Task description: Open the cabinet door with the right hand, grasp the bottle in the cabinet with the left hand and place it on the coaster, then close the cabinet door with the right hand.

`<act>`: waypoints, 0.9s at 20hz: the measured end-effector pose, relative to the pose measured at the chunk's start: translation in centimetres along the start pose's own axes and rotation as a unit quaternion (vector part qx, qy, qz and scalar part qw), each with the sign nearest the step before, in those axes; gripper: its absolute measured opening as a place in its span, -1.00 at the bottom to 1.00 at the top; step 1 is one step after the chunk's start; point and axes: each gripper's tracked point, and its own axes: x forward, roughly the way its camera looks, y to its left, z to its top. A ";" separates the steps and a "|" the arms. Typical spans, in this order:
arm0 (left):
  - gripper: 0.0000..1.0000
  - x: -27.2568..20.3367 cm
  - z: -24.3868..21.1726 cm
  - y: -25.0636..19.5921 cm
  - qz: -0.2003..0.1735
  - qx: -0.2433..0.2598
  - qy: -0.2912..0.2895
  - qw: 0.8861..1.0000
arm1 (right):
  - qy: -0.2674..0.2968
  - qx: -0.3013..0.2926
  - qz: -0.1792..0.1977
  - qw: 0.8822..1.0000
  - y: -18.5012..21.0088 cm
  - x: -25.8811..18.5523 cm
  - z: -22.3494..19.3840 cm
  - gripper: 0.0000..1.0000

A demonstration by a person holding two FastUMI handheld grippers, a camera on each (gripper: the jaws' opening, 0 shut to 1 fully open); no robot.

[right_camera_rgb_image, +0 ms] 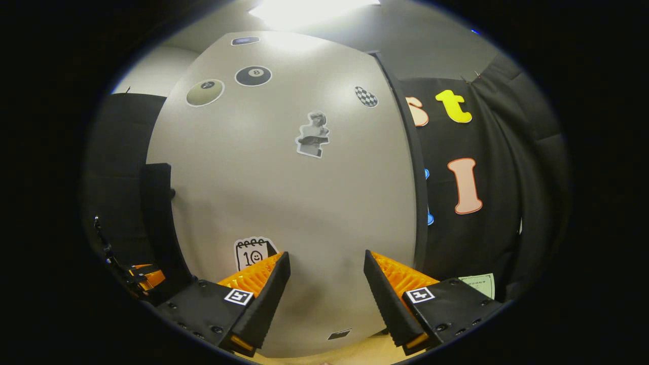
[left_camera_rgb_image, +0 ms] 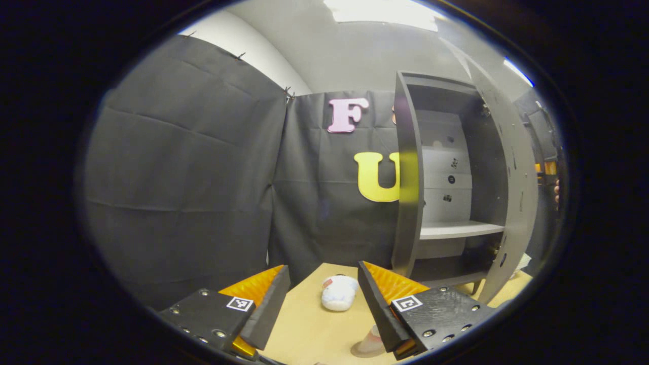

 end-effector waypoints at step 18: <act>0.63 -3.6 -1.0 5.8 0.050 -0.005 0.024 0.998 | 0.013 -0.005 -0.048 0.999 1.6 2.3 -2.0 0.80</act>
